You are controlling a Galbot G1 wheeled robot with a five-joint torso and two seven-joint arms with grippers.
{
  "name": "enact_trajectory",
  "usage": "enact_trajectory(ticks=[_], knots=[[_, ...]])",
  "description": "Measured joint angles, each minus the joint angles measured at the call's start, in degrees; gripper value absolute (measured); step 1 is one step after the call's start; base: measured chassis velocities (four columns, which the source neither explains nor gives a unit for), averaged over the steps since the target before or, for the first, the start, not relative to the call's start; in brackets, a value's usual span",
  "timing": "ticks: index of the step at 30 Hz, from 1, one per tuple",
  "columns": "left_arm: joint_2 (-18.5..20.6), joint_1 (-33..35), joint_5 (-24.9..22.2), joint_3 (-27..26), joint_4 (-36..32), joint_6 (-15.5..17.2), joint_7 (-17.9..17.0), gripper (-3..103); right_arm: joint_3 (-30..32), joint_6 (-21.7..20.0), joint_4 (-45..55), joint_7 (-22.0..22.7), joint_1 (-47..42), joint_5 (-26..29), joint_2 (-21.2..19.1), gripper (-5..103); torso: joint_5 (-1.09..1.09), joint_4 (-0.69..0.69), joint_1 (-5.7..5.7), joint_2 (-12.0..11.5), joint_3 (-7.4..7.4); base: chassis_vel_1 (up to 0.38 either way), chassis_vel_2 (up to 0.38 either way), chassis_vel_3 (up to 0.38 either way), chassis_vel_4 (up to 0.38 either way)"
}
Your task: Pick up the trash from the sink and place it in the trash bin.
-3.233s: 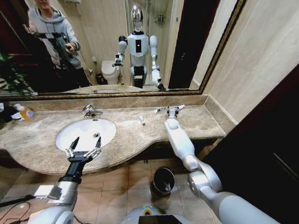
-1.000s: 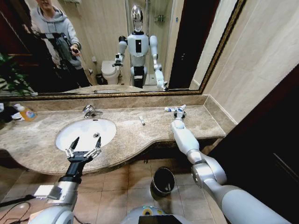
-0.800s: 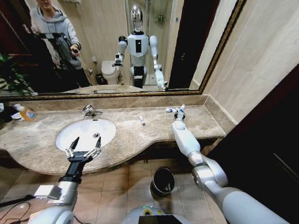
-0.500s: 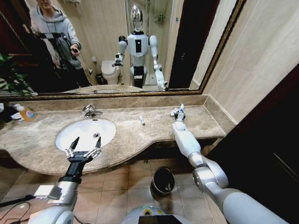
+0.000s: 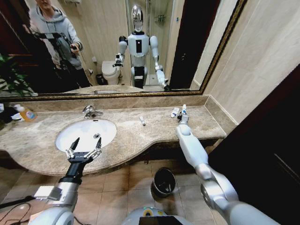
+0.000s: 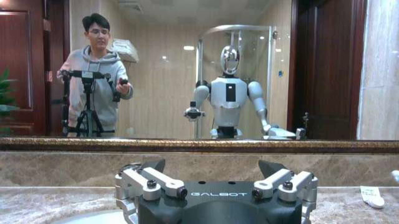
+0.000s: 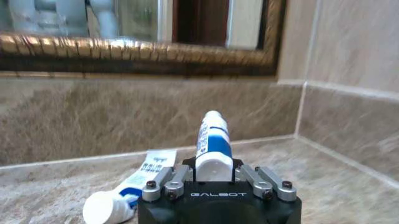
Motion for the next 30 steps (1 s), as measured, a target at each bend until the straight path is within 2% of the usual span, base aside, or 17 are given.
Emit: enact_trajectory(ticks=[1, 4, 5, 7, 9, 12, 13, 15, 16, 17, 19, 20, 23, 25, 28, 30], knots=[[0.0, 0.0, 0.0, 0.0, 0.0, 0.0, 0.0, 100, 0.0, 0.0, 0.0, 0.0, 0.0, 0.0, 0.0, 30, 0.0, 0.0, 0.0, 0.0, 0.0, 0.0, 0.0, 0.0, 0.0], [0.01, 0.0, 0.0, 0.0, 0.0, 0.0, -0.01, 100, 0.42, -0.87, 11.5, 0.11, -7.6, 1.39, -4.16, 30, 0.0, 0.0, 0.0, 0.0, 0.0, 0.0, 0.0, 0.0, 0.0], [0.01, 0.0, 0.0, 0.0, 0.0, 0.0, -0.01, 100, 0.42, -0.87, 11.5, 0.11, -7.6, 1.39, -4.16, 30, 0.0, 0.0, 0.0, 0.0, 0.0, 0.0, 0.0, 0.0, 0.0], [-0.01, 0.0, 0.0, -0.01, 0.0, 0.0, -0.02, 100, 1.05, -1.3, 20.16, 0.12, -14.43, 2.53, -6.47, 30, -0.01, -0.02, 0.0, 0.01, -0.01, 0.0, 0.0, 0.0, 0.0], [0.0, 0.0, 0.0, 0.0, 0.0, 0.0, 0.04, 100, 1.15, -1.36, 22.73, 0.04, -16.66, 2.76, -7.08, 30, 0.01, -0.02, -0.01, 0.0, -0.01, 0.0, 0.0, 0.0, 0.0], [0.0, 0.0, 0.0, 0.0, 0.0, 0.0, 0.0, 100, 2.51, -0.58, 34.67, -0.3, -26.71, 4.08, -9.47, 30, -0.01, 0.0, -0.01, 0.01, -0.01, 0.0, 0.0, 0.0, 0.0], [0.0, 0.0, 0.0, 0.0, 0.0, 0.0, 0.0, 100, 2.51, -0.58, 34.67, -0.3, -26.71, 4.08, -9.47, 30, -0.01, 0.0, -0.01, 0.01, -0.01, 0.0, 0.0, 0.0, 0.0], [0.0, 0.0, 0.0, 0.0, 0.0, 0.0, 0.01, 100, 3.95, 0.0, 42.71, -0.95, -35.14, 4.16, -10.3, 30, -0.01, 0.0, -0.01, 0.01, -0.01, 0.0, 0.0, 0.0, 0.0], [0.0, 0.0, 0.0, 0.0, 0.0, 0.0, 0.01, 100, 3.95, 0.0, 42.71, -0.95, -35.14, 4.16, -10.3, 30, -0.01, 0.0, -0.01, 0.01, -0.01, 0.0, 0.0, 0.0, 0.0], [0.0, 0.0, 0.0, 0.0, 0.0, 0.0, 0.0, 100, 4.81, 1.02, 46.26, -1.85, -40.82, 3.58, -10.14, 30, -0.01, -0.01, -0.02, 0.01, -0.01, 0.0, 0.0, 0.0, 0.0], [0.0, 0.0, 0.0, 0.0, 0.0, 0.0, 0.0, 100, 5.16, 1.97, 47.37, -2.46, -43.24, 2.94, -9.81, 30, -0.01, -0.02, -0.02, 0.01, -0.01, 0.0, 0.0, 0.0, 0.0], [0.0, 0.0, 0.0, 0.0, 0.0, 0.0, 0.0, 100, 5.08, 5.36, 48.32, -4.17, -47.58, 0.8, -9.12, 30, 0.0, -0.03, -0.02, 0.01, -0.01, 0.0, 0.0, 0.0, 0.0], [0.0, 0.0, 0.0, 0.0, 0.0, 0.0, 0.0, 100, 3.8, 10.18, 48.21, -7.54, -53.45, -3.71, -8.36, 30, -0.01, 0.02, -0.01, 0.01, -0.01, 0.0, 0.0, 0.0, 0.0], [0.0, 0.0, 0.0, 0.0, 0.0, 0.0, 0.0, 100, 3.82, 11.48, 47.94, -8.02, -54.91, -4.85, -8.05, 30, -0.02, 0.01, 0.0, 0.01, -0.01, 0.0, 0.0, 0.0, 0.0], [0.0, 0.0, 0.0, 0.0, 0.0, 0.0, 0.0, 100, 4.43, 17.95, 45.2, -9.66, -61.58, -12.44, -6.08, 30, -0.02, 0.0, 0.0, 0.01, 0.0, 0.0, 0.0, 0.0, 0.0], [0.0, 0.0, 0.0, 0.0, 0.0, 0.0, 0.0, 100, 4.5, 19.31, 44.49, -9.95, -63.53, -14.17, -5.35, 30, 0.0, -0.01, 0.0, 0.01, 0.0, 0.0, 0.0, 0.0, 0.0]])
